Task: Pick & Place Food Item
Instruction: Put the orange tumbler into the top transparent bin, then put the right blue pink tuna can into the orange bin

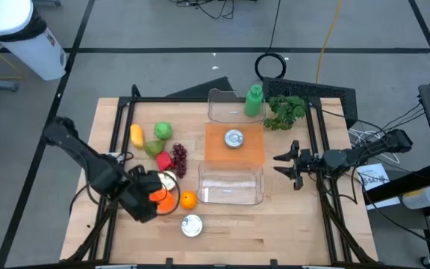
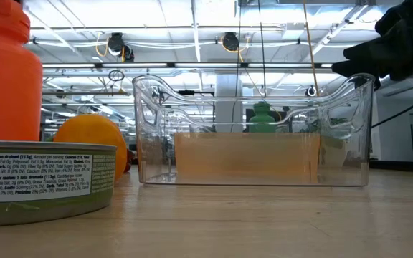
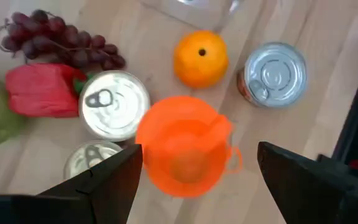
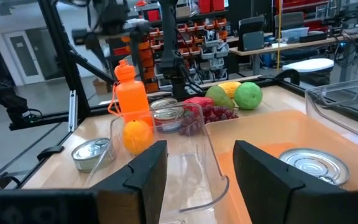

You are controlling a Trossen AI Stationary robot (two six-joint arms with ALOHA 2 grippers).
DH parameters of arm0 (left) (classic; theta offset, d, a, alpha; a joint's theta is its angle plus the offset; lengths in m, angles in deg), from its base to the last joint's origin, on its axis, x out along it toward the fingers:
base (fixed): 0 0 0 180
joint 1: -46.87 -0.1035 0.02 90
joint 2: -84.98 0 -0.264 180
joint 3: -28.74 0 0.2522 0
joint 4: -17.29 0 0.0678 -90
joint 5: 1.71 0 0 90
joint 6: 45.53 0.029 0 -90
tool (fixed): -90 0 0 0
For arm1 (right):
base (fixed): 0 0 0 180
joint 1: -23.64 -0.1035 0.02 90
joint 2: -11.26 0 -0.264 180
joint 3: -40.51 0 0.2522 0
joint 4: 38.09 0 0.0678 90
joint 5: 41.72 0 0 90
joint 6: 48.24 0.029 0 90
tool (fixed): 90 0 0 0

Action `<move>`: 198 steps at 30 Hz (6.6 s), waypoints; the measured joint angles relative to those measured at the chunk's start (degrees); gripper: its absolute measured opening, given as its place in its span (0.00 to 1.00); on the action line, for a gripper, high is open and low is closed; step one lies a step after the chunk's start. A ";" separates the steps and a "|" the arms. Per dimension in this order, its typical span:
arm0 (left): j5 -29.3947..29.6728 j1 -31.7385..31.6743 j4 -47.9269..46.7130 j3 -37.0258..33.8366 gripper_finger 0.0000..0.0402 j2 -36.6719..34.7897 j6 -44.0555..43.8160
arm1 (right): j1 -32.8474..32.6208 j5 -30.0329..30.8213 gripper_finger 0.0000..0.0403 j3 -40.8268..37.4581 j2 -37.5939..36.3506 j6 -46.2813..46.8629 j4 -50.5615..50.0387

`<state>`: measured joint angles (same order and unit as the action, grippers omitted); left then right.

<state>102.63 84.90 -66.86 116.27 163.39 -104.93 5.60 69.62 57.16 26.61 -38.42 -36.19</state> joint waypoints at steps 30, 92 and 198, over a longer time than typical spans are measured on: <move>3.48 -7.35 -11.04 14.87 0.54 3.14 6.79 | 0.00 -0.12 0.42 -0.02 0.00 1.51 0.39; -5.16 -31.00 31.17 22.91 0.81 11.25 62.32 | 5.29 0.90 0.59 34.25 63.54 -10.80 24.72; -17.29 -67.99 31.36 22.90 0.79 23.82 56.43 | 3.06 1.12 0.83 21.58 34.25 -10.49 11.06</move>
<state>85.33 16.91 -35.50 139.17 187.21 -48.51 8.66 70.74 78.73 60.86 -48.91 -25.14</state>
